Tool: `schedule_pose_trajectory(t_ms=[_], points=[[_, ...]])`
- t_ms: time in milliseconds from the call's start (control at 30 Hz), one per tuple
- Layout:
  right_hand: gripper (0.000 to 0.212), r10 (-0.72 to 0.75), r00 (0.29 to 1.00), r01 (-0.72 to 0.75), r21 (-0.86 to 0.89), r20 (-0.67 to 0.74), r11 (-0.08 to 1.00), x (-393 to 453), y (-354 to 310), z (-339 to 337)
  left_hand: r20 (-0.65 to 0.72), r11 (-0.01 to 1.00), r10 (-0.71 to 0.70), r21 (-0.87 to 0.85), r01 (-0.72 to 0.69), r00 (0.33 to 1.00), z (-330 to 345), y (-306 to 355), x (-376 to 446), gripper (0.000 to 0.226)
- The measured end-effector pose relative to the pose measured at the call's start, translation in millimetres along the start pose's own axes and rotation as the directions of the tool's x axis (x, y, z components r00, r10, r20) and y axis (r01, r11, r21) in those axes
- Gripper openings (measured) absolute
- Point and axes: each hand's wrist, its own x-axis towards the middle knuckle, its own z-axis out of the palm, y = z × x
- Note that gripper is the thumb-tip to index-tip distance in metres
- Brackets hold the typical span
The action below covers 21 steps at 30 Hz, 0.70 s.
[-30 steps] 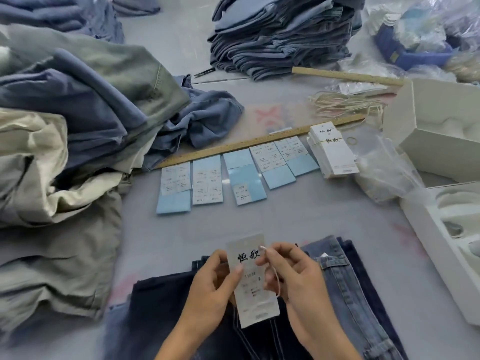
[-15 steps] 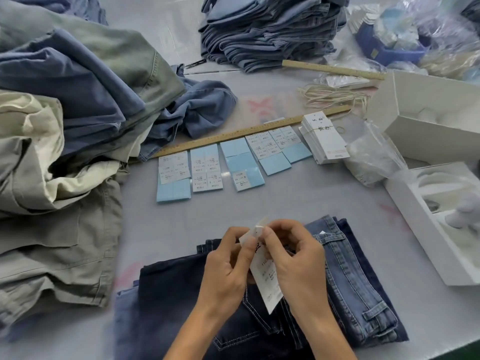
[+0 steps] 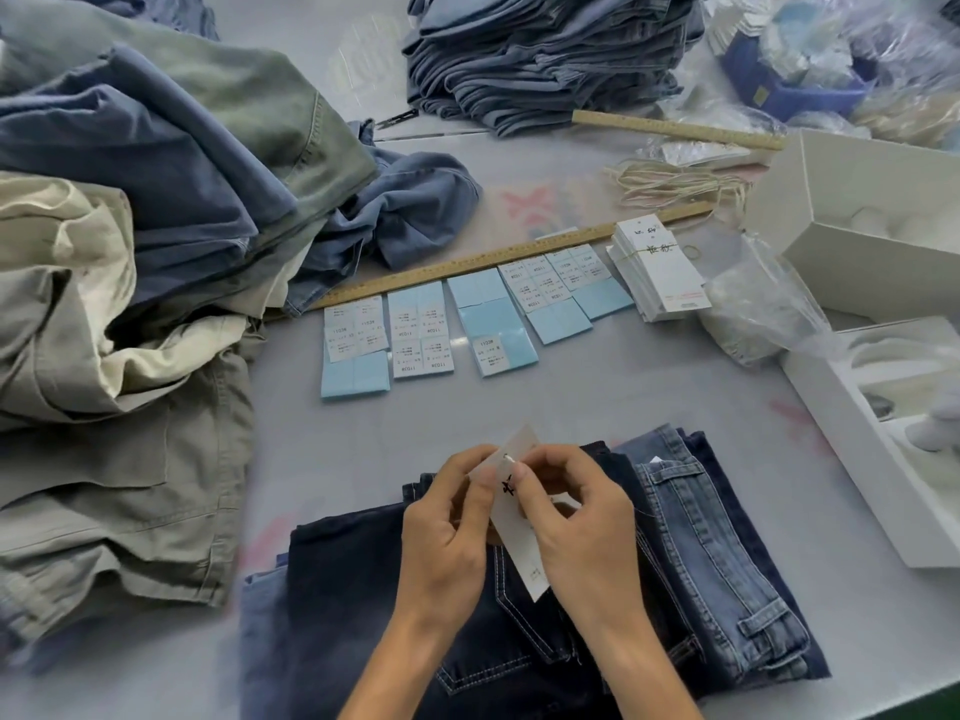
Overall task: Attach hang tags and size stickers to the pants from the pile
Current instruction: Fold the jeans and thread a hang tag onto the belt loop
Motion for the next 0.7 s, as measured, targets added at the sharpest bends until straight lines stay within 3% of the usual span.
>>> schedule_pose_trajectory(t_ms=[133, 300, 500, 700], points=[[0.008, 0.059, 0.997, -0.059, 0.002, 0.05, 0.998, -3, 7, 4, 0.012, 0.987, -0.099, -0.126, 0.099, 0.995, -12, -5, -4, 0.033], [0.009, 0.13, 0.986, -0.134, 0.028, 0.104, 0.991, -8, 14, 4, 0.178, 0.961, -0.15, -0.203, 0.186, 0.972, -32, -14, -10, 0.042], [0.011, 0.159, 0.97, -0.153, -0.047, 0.183, 0.987, -12, 19, 3, 0.136, 0.975, -0.187, -0.096, 0.201, 0.973, -36, -20, -12, 0.021], [0.014, 0.143, 0.967, -0.123, -0.104, 0.212, 0.987, -12, 22, 4, 0.129, 0.986, -0.164, 0.005, 0.165, 0.978, -37, -23, -11, 0.016]])
